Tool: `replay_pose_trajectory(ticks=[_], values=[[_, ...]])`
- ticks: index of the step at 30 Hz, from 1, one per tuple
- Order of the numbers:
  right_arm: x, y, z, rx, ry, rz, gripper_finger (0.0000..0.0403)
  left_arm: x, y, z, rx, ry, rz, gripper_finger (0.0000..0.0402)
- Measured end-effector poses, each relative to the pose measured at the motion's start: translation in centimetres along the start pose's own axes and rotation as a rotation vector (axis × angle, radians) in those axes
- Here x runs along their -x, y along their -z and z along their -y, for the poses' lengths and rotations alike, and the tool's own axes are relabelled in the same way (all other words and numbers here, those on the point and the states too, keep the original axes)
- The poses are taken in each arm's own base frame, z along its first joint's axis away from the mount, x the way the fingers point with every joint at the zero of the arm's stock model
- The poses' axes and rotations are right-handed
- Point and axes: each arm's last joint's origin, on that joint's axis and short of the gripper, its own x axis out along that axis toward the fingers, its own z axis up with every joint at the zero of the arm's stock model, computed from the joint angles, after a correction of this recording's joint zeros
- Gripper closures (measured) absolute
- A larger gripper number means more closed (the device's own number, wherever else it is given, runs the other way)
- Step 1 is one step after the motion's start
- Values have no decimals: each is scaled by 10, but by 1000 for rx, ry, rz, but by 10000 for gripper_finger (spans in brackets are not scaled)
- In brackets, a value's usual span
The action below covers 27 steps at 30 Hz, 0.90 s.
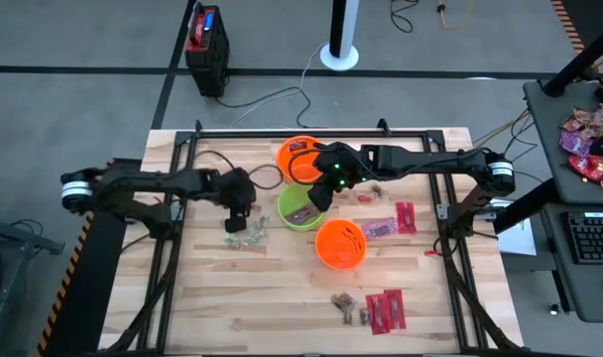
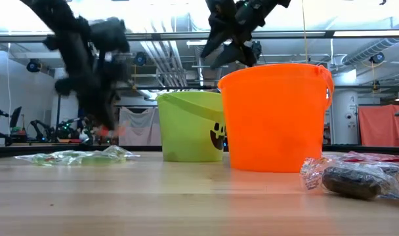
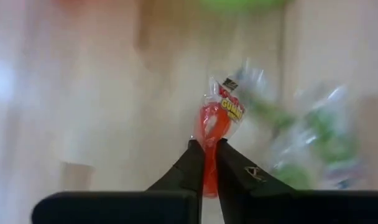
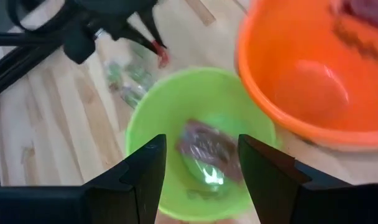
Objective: Sort candy by brand, put in halloween buckets
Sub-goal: Put the red gummy into the bottom orange bucket
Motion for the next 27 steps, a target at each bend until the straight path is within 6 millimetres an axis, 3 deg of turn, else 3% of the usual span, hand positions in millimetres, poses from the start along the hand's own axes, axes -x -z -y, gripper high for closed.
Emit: replay_pose_trajectory(ticks=[8, 13, 18, 27], values=[[2, -15, -38, 245, -112, 301, 211, 100, -59, -6, 54, -49, 426, 398], [7, -24, -46, 300, -48, 468, 211, 141, -83, -7, 87, -66, 572, 400], [11, -31, -50, 291, -72, 556, 211, 154, -100, -3, 87, -82, 616, 400], [13, -34, -50, 253, -41, 602, 236, 140, -115, 14, 40, -48, 574, 401]])
